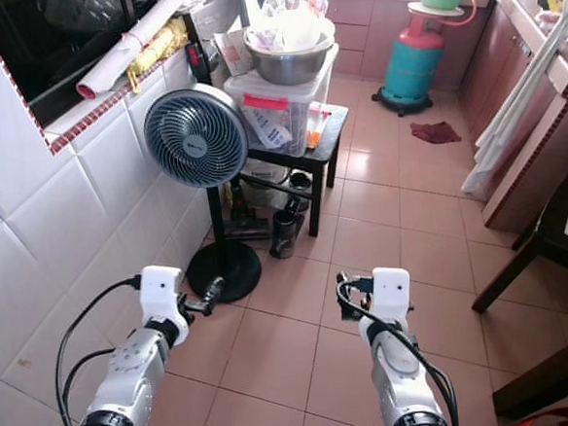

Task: Setting the table

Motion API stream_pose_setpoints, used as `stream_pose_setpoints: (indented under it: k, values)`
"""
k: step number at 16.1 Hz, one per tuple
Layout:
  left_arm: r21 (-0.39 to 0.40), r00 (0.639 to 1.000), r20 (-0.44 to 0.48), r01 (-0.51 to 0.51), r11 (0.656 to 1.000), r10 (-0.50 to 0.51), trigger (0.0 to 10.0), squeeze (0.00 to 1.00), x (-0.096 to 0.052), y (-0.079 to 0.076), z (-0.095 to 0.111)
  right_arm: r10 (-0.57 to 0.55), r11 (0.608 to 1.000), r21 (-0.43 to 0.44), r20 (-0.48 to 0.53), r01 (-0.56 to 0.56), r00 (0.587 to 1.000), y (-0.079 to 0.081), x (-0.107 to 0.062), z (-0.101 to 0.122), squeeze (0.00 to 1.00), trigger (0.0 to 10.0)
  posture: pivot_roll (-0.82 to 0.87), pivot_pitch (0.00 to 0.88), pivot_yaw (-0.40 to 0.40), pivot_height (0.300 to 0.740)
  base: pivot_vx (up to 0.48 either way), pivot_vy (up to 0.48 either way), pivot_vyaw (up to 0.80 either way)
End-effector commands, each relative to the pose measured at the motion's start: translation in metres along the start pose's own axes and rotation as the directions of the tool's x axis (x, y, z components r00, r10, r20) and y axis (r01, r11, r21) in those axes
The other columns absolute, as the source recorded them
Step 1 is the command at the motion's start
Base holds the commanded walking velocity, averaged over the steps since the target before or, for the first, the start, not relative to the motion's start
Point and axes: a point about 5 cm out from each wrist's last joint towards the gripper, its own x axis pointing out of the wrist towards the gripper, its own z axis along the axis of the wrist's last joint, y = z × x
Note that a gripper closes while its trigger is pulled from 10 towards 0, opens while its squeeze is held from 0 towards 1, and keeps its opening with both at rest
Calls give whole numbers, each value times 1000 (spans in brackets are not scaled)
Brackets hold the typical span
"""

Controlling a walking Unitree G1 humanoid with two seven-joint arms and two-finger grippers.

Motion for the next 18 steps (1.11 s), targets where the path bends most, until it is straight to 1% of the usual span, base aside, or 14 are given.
stream_pose_setpoints:
  k: [1,3,4,5,7,9,12,16,18]
  values:
    - [37,1000,10,-4,999,4,10000,0,-2,1,1,5,1000,-1,39,-5,999,0,0,6,0,10000,91,0,-32,740,0,0,0]
    - [47,1000,24,-7,999,6,10000,0,-9,3,-1,-2,1000,13,75,1,997,-2,-4,12,0,10000,92,0,-29,740,0,0,0]
    - [64,1000,21,-3,998,2,10000,0,-12,4,-2,-15,1000,20,84,13,996,-4,-7,12,0,10000,93,0,-28,740,0,0,0]
    - [67,1000,27,-1,998,-1,10000,0,-17,4,-3,-35,999,35,97,32,995,-9,-13,12,0,10000,95,0,-28,740,0,0,0]
    - [72,1000,24,2,997,-4,10000,0,-21,4,-4,-47,998,35,108,43,993,-12,-18,13,0,10000,92,0,-21,740,0,0,0]
    - [72,1000,23,-2,997,0,10000,0,-31,7,-8,-67,997,47,118,62,991,-12,-29,16,0,10000,81,0,-6,740,0,0,0]
    - [59,1000,17,-11,998,10,10000,0,-36,9,-11,-59,998,41,110,55,992,-10,-35,15,0,10000,71,0,-4,740,0,0,-800]
    - [24,999,50,-21,999,20,10000,0,-31,11,0,-55,998,35,108,52,993,-10,-35,22,0,10000,64,0,-16,740,0,0,-800]
    - [13,999,42,-14,1000,13,10000,0,-32,12,-1,-52,998,29,108,49,993,-11,-36,24,0,10000,61,0,-19,740,0,0,-800]
